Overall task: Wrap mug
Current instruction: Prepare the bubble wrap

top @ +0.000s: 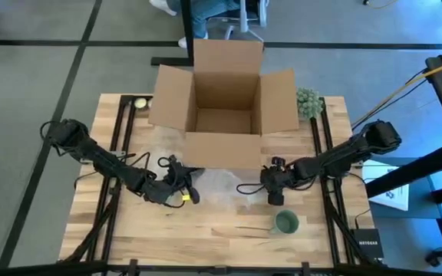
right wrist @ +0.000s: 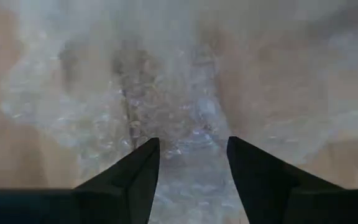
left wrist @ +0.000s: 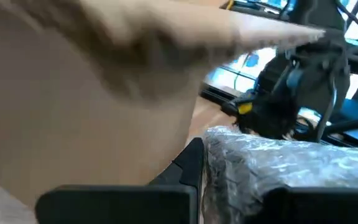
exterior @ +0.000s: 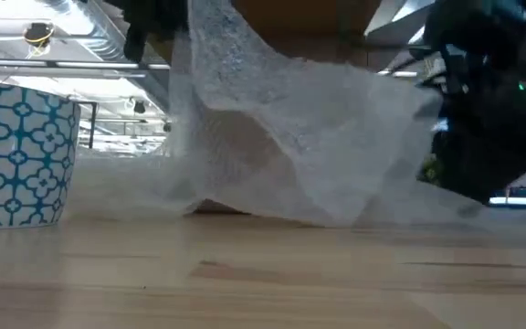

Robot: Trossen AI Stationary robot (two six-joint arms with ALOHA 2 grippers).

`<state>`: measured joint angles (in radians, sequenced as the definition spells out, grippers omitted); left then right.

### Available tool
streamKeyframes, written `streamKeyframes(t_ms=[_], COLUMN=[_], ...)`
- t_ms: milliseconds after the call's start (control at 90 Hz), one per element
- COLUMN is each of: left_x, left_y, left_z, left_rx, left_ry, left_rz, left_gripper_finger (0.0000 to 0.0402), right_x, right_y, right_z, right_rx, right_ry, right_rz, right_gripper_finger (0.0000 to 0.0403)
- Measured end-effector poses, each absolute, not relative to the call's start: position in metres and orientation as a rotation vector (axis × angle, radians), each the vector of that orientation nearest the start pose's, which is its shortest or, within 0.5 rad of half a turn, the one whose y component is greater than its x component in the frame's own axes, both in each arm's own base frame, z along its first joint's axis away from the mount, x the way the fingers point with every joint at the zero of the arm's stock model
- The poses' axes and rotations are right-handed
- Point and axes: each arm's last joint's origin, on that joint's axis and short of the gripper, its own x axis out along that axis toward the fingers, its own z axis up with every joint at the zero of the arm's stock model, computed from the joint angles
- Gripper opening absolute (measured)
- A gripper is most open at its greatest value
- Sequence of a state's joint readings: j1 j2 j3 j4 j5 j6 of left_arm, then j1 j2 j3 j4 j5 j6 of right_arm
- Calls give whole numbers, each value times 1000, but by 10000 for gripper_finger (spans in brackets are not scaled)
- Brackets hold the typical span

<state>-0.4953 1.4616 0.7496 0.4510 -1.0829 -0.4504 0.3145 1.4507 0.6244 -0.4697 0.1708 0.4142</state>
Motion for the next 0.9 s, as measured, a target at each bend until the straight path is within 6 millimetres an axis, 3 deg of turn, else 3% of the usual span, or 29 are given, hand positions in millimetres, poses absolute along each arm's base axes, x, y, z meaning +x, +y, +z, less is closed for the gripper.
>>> streamKeyframes(t_ms=[256,500,689,900], left_x=[269,261,253,252], left_y=[-116,-117,-122,-126], left_z=[229,212,201,199], left_rx=[-238,-269,-325,-352], left_ry=[37,104,212,252], left_rz=[680,728,657,601], left_gripper_finger=[1,1,1,1], right_x=[195,178,179,195], right_y=[63,71,74,77], right_z=[134,134,140,160], right_rx=[80,29,-2,-58], right_ry=[1461,1591,1565,1374], right_rz=[-140,-131,-113,-93], right_gripper_finger=[177,177,177,177])
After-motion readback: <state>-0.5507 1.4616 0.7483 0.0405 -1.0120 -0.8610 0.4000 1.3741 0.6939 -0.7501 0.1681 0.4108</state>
